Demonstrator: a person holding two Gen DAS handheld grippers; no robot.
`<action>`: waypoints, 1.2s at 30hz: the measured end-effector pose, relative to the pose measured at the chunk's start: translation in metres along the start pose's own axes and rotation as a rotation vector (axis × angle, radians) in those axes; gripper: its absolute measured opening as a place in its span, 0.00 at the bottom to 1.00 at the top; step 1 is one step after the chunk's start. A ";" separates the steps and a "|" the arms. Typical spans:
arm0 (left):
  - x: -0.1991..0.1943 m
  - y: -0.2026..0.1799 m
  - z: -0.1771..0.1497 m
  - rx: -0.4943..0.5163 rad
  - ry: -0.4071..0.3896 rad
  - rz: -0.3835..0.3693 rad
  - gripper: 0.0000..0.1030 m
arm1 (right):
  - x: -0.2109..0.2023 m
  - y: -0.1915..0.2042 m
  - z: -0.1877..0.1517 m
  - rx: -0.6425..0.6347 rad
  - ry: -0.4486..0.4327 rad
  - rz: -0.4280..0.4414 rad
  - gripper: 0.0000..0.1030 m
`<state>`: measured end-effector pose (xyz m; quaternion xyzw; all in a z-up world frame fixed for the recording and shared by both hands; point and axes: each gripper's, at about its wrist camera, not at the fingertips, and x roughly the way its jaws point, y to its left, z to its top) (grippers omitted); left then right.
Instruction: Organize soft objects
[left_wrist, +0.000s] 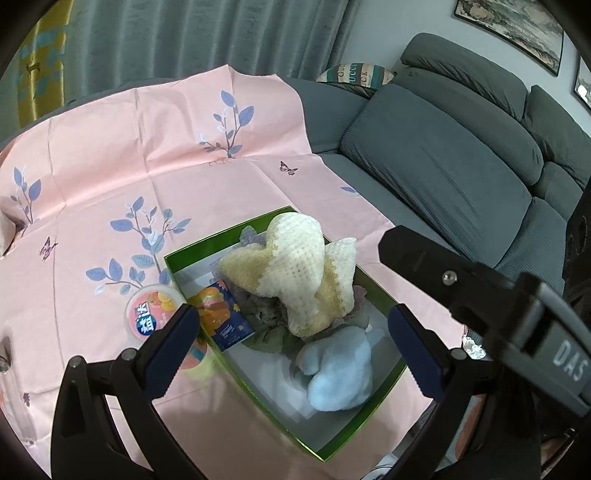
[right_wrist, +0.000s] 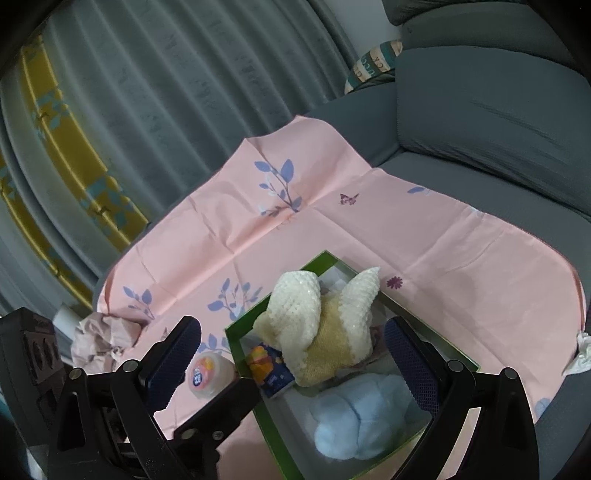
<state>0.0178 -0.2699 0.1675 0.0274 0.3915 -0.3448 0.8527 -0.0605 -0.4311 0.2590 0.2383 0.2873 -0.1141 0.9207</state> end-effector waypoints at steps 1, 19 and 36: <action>-0.001 0.001 0.000 -0.002 -0.001 0.003 0.99 | 0.000 0.000 0.000 -0.001 0.003 -0.008 0.97; -0.004 0.007 -0.008 -0.012 0.026 0.011 0.99 | 0.009 0.007 -0.004 -0.028 0.040 -0.050 0.97; -0.002 0.005 -0.012 -0.012 0.039 -0.001 0.99 | 0.010 0.005 -0.008 -0.024 0.043 -0.068 0.97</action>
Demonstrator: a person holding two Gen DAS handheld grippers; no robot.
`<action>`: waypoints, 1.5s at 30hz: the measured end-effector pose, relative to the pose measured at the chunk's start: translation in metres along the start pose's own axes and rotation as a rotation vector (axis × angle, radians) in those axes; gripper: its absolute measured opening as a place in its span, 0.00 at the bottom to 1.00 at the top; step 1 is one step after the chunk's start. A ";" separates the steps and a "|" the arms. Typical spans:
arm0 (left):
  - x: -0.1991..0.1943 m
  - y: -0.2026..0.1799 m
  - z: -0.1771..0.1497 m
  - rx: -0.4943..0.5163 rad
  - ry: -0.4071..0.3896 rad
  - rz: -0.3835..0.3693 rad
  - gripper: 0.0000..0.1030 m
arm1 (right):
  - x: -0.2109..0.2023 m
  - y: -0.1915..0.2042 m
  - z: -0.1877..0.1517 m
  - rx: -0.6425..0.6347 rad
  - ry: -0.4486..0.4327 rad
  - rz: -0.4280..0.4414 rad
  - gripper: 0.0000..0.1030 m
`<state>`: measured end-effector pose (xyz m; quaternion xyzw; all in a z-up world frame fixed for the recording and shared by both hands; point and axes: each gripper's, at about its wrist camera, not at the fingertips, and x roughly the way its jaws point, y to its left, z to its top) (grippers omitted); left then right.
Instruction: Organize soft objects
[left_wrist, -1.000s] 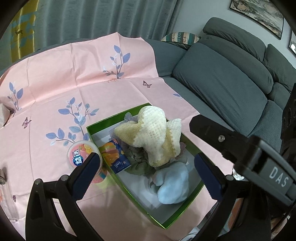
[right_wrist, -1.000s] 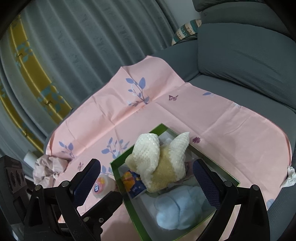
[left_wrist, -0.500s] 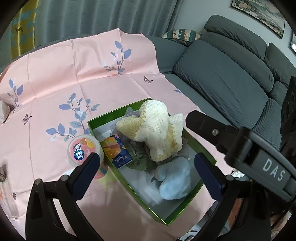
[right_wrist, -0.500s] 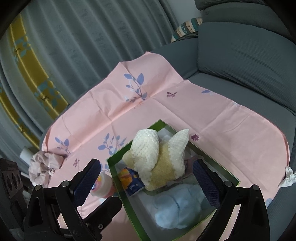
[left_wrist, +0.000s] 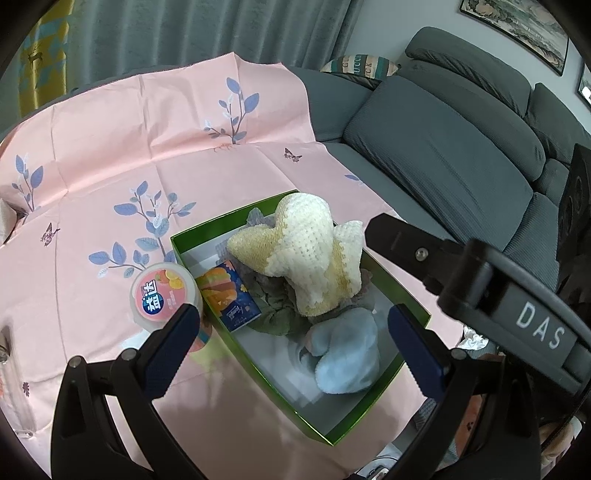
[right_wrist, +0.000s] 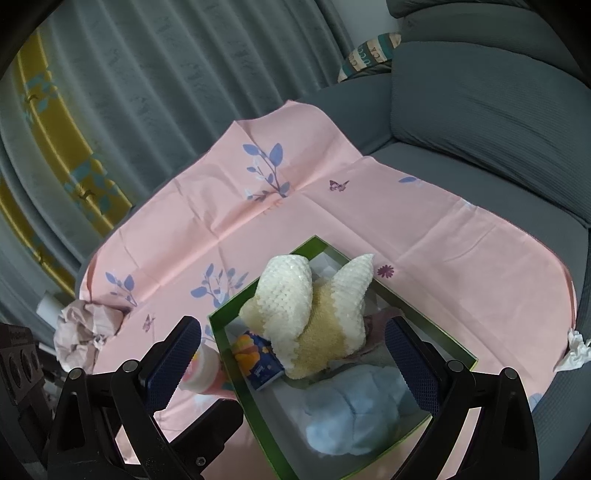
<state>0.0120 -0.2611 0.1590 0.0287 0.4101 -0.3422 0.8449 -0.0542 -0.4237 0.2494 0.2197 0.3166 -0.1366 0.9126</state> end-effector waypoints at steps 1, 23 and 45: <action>0.000 -0.001 0.000 0.000 -0.001 0.000 0.99 | 0.000 -0.001 -0.001 0.000 0.000 -0.001 0.97; -0.001 -0.001 -0.002 0.005 0.000 -0.003 0.99 | 0.000 -0.003 -0.002 0.005 0.005 -0.023 0.97; -0.003 -0.001 -0.006 0.005 0.007 0.004 0.99 | 0.001 -0.006 -0.002 0.005 0.008 -0.038 0.97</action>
